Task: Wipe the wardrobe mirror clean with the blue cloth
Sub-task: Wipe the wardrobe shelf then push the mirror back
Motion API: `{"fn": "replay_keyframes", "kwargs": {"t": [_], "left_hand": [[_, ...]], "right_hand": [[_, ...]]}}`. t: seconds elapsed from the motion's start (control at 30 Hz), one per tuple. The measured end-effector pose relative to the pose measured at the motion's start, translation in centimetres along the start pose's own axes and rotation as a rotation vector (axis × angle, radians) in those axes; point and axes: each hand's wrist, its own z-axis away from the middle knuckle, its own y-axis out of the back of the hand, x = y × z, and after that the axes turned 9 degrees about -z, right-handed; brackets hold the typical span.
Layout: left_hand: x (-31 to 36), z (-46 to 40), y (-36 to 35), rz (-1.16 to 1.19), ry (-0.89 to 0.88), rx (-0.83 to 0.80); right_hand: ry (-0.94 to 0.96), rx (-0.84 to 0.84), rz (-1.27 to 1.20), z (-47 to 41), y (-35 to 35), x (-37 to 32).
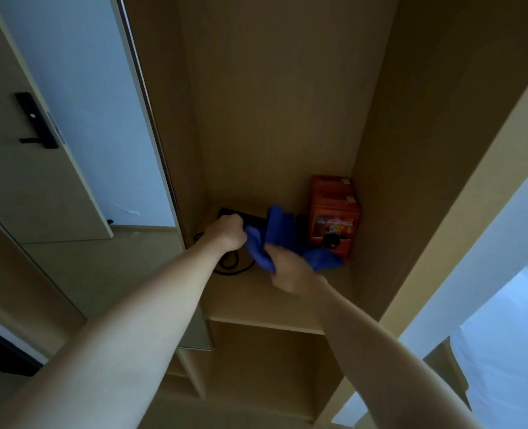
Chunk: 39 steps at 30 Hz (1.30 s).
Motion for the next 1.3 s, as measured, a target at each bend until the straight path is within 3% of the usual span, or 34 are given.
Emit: {"fn": "replay_keyframes", "kwargs": {"t": [0.1,0.17,0.3,0.4,0.53,0.6,0.73,0.83,0.9,1.0,1.03,1.1,1.2,1.23,1.3], "left_hand": [[0.2,0.5,-1.3,-0.013,-0.003,-0.042],[0.3,0.8,-2.1,-0.003,-0.005,-0.057],[0.8,1.0,-3.7,0.026,-0.011,-0.099],[1.1,0.8,-4.8,0.027,-0.024,-0.122],[1.6,0.4,-5.5,0.036,-0.032,-0.143],[1.7,0.2,-5.6,0.044,-0.033,-0.148],[1.9,-0.1,-5.6,0.036,-0.045,-0.153],[1.9,-0.3,-5.5,0.030,-0.052,-0.150],[1.8,-0.3,-5.3,0.029,-0.046,-0.145],[1.6,-0.3,-4.8,0.038,-0.041,-0.124],[1.6,-0.3,-4.6,0.045,-0.039,-0.118],[1.5,-0.2,-4.5,0.051,-0.037,-0.120],[1.1,-0.3,-4.8,0.052,-0.038,-0.138],[0.9,-0.3,-4.9,0.050,-0.040,-0.139],[0.7,-0.4,-5.0,0.056,-0.037,-0.143]], "right_hand": [[-0.262,-0.398,-0.176,2.5,-3.8,3.0],[-0.310,-0.476,-0.207,3.3,-4.6,4.0],[-0.343,-0.159,-0.006,3.0,-4.9,5.5],[-0.408,-0.187,0.313,3.4,-4.7,5.4],[-0.552,-0.317,0.445,4.4,-3.9,5.8],[-0.600,-0.324,0.375,4.3,-3.2,6.0],[-0.556,-0.156,0.092,2.1,-4.3,6.5],[-0.477,-0.165,0.000,1.1,-6.6,6.1],[-0.311,-0.197,-0.048,1.0,-8.1,4.8],[-0.171,-0.355,-0.370,0.7,-10.0,2.5],[-0.160,-0.335,-0.482,0.6,-10.5,2.2],[-0.202,-0.131,-0.599,0.3,-10.6,2.3],[-0.365,0.249,-0.411,-0.5,-9.6,3.8],[-0.455,0.261,-0.326,-0.8,-9.4,4.8],[-0.520,0.096,-0.294,-1.1,-9.1,5.7]]}}
